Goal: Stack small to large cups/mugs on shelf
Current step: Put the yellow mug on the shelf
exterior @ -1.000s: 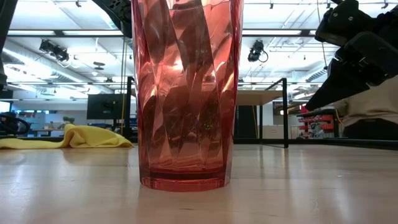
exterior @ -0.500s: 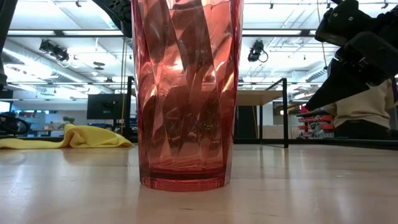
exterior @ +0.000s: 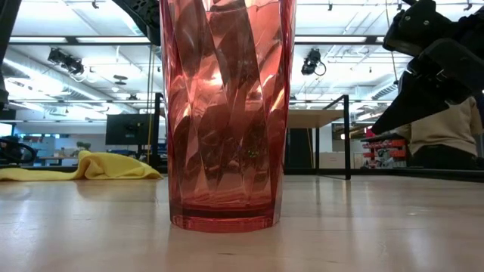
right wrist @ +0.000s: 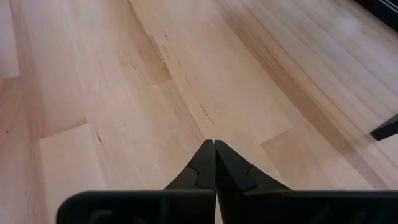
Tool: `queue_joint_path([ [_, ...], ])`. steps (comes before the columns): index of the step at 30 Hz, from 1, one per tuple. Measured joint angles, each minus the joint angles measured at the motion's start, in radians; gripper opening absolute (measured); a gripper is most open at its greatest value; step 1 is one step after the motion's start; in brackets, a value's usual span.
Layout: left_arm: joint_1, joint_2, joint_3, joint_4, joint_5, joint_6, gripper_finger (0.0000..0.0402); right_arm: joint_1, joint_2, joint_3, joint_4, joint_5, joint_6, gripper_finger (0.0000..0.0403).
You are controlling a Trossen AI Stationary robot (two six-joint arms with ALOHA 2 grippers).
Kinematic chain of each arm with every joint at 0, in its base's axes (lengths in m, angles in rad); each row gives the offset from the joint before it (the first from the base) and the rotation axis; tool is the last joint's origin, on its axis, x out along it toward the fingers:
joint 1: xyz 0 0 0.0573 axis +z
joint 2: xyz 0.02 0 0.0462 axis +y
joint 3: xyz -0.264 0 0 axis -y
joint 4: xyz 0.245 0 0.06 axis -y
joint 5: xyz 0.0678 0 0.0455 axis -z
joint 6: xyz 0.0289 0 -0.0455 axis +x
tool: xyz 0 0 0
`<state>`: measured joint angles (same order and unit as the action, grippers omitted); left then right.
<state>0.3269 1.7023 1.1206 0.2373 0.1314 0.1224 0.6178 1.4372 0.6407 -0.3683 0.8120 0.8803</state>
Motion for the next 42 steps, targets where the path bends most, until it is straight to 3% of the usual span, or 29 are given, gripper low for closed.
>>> queue_joint_path([
  [25, -0.035, 0.0, 0.0, -0.006, -0.105, 0.029, 0.015, 0.0, 0.0, 0.0, 0.0, 0.0, 0.0, 0.0008],
  [38, -0.058, 0.0, 0.0, -0.027, -0.15, 0.044, 0.0146, 0.0, 0.0, 0.0, 0.0, 0.0, 0.0, 0.0008],
  [42, -0.076, 0.0, 0.0, -0.027, -0.209, 0.047, 0.0151, 0.0, 0.0, 0.0, 0.0, 0.0, 0.0, 0.0009],
])
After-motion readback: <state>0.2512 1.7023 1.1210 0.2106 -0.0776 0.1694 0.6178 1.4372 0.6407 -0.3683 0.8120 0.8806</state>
